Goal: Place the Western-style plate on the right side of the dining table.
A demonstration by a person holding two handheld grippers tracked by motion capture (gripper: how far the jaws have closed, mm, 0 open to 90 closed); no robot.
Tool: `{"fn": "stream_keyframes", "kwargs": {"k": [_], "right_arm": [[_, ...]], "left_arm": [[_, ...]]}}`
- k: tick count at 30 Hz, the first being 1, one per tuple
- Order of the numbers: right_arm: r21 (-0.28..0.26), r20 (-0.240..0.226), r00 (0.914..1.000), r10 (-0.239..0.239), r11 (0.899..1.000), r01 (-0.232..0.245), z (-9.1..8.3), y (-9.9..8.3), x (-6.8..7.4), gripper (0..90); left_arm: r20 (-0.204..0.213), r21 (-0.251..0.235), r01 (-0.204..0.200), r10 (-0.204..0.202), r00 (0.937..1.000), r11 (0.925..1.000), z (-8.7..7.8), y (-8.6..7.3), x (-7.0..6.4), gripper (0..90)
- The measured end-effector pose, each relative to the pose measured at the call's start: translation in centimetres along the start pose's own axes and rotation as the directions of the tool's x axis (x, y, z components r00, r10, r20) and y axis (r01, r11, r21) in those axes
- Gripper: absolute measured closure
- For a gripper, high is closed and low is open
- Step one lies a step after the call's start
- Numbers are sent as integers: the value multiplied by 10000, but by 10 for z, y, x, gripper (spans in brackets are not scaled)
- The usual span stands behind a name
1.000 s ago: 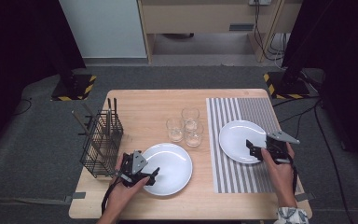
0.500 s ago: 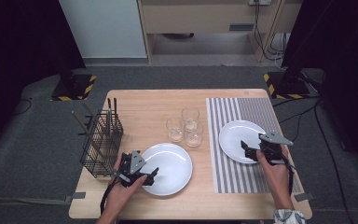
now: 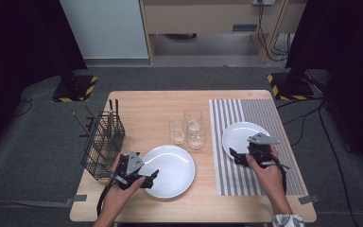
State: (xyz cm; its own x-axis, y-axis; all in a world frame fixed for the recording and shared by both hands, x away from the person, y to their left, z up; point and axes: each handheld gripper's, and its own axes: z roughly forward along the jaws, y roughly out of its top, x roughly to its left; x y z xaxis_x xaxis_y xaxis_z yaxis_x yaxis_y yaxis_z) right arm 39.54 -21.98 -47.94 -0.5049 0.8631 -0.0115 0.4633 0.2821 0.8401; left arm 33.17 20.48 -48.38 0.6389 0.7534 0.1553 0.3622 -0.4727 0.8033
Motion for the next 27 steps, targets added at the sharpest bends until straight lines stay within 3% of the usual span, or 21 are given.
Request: {"fn": "stream_keyframes", "kwargs": {"k": [6,9,13,19,27], "right_arm": [[358,-381,9984,-425,9984,439,12,5,21,70],[376,-563,9969,-553,9976,574,17,7,30,70],[468,-810,9943,-696,9962,735,22,9,41,70],[527,-917,9922,-850,9945,901,27,10,51,70],[679,-1138,9879,-1050,9913,1131,32,14,62,71]], "left_arm": [[54,326,-131,130,9999,9994,-2,6,4,39],[156,443,106,-113,9998,9990,-4,8,7,39],[0,521,160,-160,9999,9985,-10,11,9,42],[-123,503,361,-355,9993,9981,-15,14,17,44],[-240,375,307,-298,9993,9988,-24,16,24,52]]}}
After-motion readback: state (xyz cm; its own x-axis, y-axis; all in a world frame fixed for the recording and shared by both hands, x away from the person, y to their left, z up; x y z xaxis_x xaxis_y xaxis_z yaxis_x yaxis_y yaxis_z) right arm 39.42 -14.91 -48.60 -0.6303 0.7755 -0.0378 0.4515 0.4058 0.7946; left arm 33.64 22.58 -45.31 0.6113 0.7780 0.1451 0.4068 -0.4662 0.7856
